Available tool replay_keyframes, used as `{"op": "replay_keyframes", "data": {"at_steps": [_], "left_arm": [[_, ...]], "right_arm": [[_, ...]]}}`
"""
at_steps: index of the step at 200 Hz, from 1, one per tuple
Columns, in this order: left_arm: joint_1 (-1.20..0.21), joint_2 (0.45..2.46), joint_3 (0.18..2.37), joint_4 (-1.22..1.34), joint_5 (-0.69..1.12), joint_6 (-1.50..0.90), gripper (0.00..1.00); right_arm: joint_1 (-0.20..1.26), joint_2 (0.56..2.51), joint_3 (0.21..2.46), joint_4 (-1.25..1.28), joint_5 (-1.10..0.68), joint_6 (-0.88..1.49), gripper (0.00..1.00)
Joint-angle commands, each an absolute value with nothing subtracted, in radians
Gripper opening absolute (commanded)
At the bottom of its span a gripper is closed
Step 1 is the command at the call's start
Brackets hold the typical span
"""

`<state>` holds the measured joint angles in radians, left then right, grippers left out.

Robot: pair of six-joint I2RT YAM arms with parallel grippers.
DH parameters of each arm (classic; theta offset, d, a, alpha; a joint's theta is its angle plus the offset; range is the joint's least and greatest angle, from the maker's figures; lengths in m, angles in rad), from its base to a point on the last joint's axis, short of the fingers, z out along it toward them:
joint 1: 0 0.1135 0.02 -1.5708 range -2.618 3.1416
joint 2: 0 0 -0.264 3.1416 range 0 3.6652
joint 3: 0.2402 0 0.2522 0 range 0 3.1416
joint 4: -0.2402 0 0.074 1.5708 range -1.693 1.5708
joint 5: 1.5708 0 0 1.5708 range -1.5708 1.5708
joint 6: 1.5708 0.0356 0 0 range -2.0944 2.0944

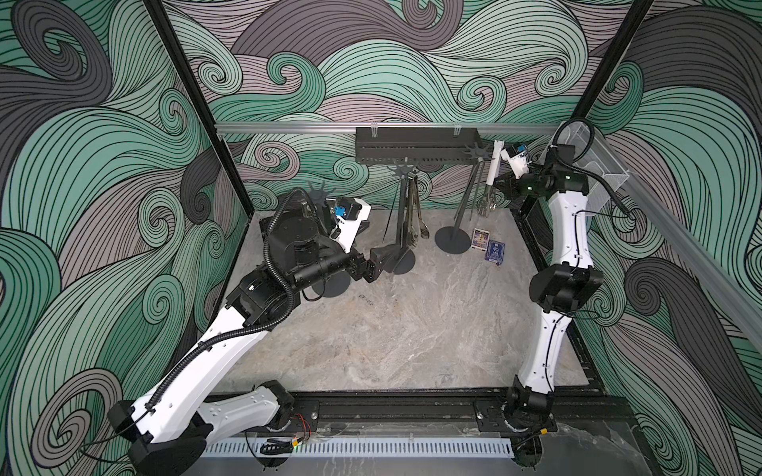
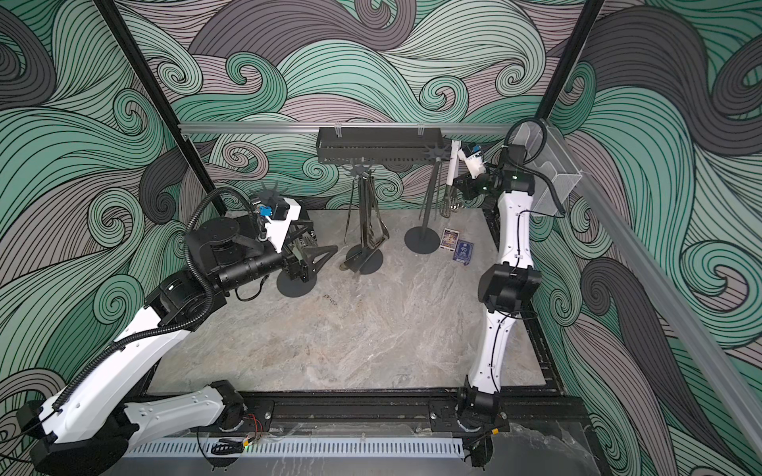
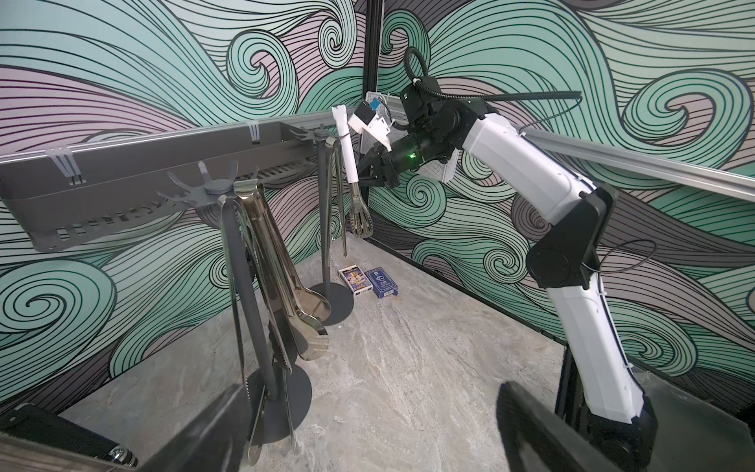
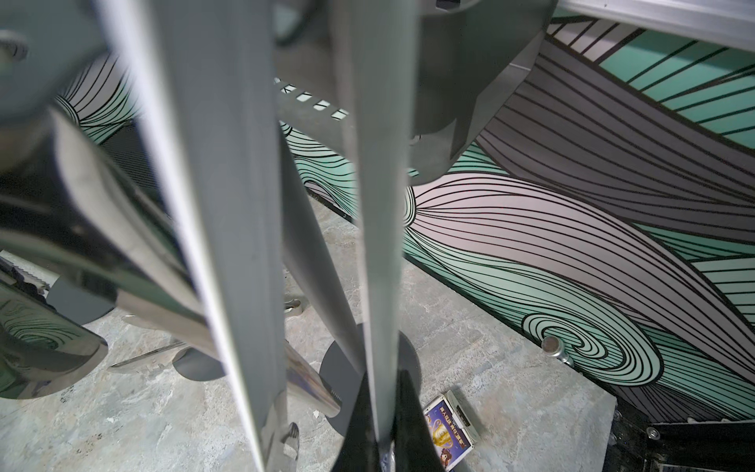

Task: Hang food tongs on kitchen utensil racks
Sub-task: Hang the food tongs on the rack.

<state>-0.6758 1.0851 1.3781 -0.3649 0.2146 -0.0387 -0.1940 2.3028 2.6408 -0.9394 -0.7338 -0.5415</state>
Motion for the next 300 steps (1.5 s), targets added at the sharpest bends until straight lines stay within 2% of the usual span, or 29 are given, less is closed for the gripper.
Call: {"op": "replay_keyframes", "data": {"at_steps": [1, 157, 300], "left_arm": [[-0.666, 1.086, 1.378, -0.341, 0.230, -0.051, 0.94], [-0.654, 1.085, 1.365, -0.326, 0.248, -0.061, 0.94], [-0.647, 1.076, 1.350, -0.301, 0.271, -0.077, 0.93]], "right_arm": [[-0.188, 2.321, 2.668, -0.934, -0.745, -0.526, 0.00], [-0.162, 2.344, 2.630, -0.961, -0.715, -0.554, 0.00], [-0.160, 2.249, 2.419, -0.962, -0.635, -0.603, 0.00]]}}
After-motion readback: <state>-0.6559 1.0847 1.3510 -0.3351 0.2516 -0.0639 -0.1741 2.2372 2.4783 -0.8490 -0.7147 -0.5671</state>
